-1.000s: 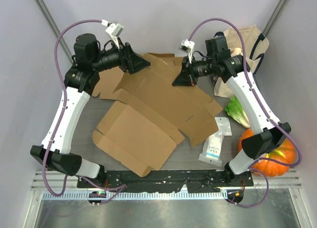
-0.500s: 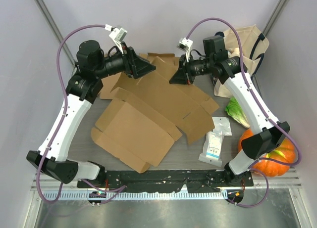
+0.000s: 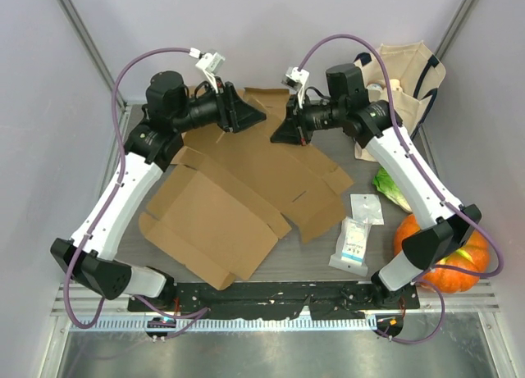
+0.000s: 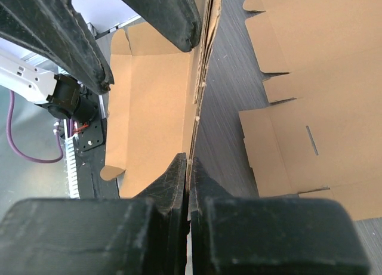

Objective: Fold the paper box

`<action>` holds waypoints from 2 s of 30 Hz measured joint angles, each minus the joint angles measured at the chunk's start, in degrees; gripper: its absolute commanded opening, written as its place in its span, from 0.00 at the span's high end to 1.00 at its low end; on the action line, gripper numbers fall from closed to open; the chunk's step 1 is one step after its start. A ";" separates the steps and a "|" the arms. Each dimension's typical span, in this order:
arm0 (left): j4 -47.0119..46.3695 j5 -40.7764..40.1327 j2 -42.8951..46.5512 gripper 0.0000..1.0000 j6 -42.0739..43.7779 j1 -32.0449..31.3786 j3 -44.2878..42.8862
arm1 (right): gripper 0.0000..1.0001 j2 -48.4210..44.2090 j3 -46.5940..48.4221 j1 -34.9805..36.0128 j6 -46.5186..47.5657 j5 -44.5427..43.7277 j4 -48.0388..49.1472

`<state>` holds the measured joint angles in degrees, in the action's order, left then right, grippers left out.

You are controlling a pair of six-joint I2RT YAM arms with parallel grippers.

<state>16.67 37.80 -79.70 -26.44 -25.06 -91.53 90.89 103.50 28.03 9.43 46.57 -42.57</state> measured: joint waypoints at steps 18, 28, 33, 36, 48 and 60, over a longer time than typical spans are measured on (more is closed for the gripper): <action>5.22 -12.22 12.96 0.16 3.17 -0.33 4.31 | 0.99 -2.67 -7.15 -0.07 -1.81 -4.42 4.81; 10.36 -33.05 22.91 0.36 8.22 -0.37 7.67 | 0.99 -2.78 -7.37 -4.94 -3.87 -3.19 4.85; 13.29 -47.93 31.41 0.43 3.78 -0.37 17.99 | 0.99 -2.78 -7.26 -7.58 -8.24 -3.21 5.81; 15.21 -53.68 35.34 0.53 0.98 -0.33 24.94 | 0.99 -2.80 -7.78 -8.68 -10.69 -2.62 7.85; 14.10 -41.51 21.55 0.79 -11.37 20.61 26.53 | 0.99 -2.78 -9.77 -10.73 -15.23 3.45 12.55; -8.74 -4.61 5.51 0.82 -30.84 35.43 29.53 | 0.99 -2.78 -9.92 -10.91 -15.63 6.40 13.49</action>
<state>7.92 33.19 -74.19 -57.28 10.37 -62.00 88.12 93.58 17.12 -6.20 52.97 -29.08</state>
